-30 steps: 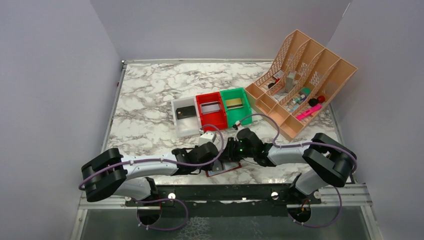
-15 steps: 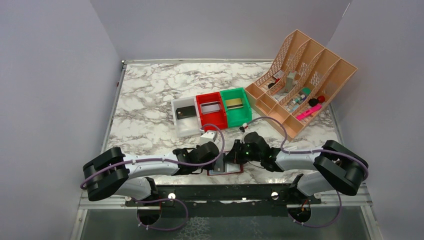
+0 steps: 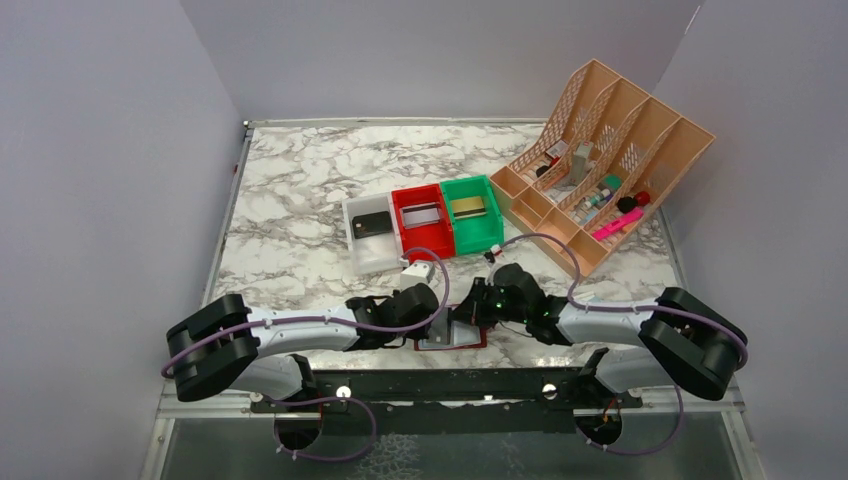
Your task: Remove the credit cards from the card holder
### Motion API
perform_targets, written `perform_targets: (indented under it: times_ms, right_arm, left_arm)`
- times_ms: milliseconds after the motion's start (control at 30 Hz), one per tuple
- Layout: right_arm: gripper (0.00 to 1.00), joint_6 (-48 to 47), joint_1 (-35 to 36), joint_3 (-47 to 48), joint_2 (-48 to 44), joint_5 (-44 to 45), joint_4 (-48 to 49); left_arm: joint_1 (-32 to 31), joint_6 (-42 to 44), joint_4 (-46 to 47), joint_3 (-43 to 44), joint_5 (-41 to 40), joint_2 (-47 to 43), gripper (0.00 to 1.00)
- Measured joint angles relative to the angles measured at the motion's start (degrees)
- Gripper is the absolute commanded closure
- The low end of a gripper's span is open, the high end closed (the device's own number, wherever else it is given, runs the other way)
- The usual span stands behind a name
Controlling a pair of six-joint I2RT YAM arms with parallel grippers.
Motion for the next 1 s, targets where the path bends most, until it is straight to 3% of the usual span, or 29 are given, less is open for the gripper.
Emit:
perform_targets:
  times_ms: [167, 333, 500, 1000]
  right_arm:
    - [0.81, -0.3, -0.3, 0.0, -0.9, -0.3, -0.4]
    - [0.74, -2.3, -0.3, 0.0, -1.0, -3.6, -0.3]
    - [0.71, -3.4, 0.1, 0.7, -0.7, -6.3, -0.4]
    - [0.68, -2.0, 2.8, 4.1, 6.0, -6.9, -0.6]
  left_arm:
    - [0.0, 0.1, -0.4, 0.0, 0.0, -0.5, 0.98]
    - [0.0, 0.8, -2.4, 0.0, 0.5, -1.9, 0.91]
    - [0.0, 1.2, -4.1, -0.1, 0.8, -3.4, 0.84]
    - [0.0, 1.2, -5.2, -1.1, 0.9, -5.4, 0.82]
